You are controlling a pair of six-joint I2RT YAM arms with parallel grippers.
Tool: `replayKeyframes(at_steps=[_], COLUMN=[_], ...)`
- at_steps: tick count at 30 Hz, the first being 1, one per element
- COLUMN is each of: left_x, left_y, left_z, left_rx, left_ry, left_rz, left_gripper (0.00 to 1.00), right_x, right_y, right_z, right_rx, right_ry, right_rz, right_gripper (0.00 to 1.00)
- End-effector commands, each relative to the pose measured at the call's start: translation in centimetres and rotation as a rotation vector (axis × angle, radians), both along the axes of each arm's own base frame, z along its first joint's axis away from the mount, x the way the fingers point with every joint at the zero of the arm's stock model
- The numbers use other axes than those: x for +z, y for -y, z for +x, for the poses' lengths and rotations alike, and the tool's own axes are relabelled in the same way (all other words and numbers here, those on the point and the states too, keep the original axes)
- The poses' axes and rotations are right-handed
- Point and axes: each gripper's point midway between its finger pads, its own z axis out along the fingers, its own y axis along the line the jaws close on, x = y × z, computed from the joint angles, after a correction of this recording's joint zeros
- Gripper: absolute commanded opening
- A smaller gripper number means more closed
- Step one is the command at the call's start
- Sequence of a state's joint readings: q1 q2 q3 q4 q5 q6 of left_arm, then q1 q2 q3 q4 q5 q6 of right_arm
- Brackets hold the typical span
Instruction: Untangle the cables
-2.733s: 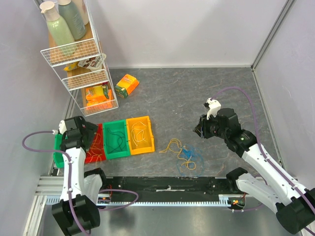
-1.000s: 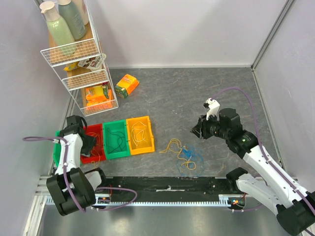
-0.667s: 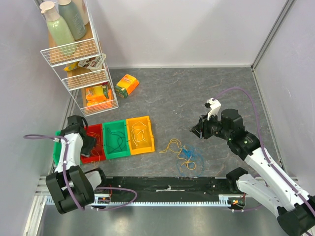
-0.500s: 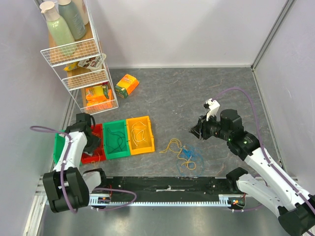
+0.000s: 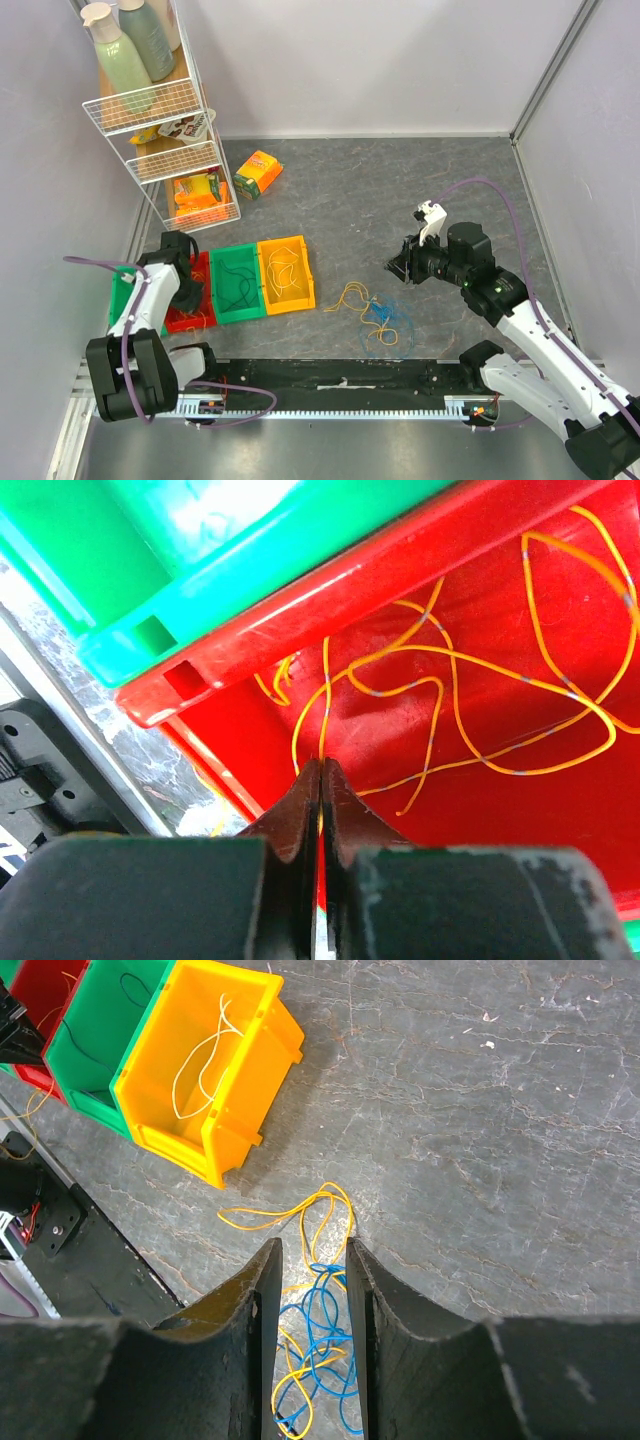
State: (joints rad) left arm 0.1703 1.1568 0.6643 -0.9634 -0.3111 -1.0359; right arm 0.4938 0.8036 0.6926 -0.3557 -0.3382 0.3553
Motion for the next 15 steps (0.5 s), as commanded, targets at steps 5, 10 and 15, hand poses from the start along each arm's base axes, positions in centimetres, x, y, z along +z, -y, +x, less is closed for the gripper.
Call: replayKeyframes(at_steps=[5, 10, 15], left_x=[4.8, 8.4, 10.4], left_y=[-2.2, -2.7, -3.1], left_z=[1.8, 5.2, 9.0], left_rx=[0.044, -0.046, -0.146], left_ry=[0.138, 0.296, 0.478], left_rz=[0.129, 0.163, 0.213], left_gripper=[0.02, 0.02, 0.02], right_x=[1.2, 0.9, 0.7], right_y=[-0.1, -0.1, -0.1], right_z=[0.4, 0.5, 0.6], right_rx=[-0.003, -0.002, -0.008], right_ry=[0.048, 0.041, 0.036], right_rz=[0.010, 0.005, 0.000], right_gripper=[0.39, 0.39, 0.39])
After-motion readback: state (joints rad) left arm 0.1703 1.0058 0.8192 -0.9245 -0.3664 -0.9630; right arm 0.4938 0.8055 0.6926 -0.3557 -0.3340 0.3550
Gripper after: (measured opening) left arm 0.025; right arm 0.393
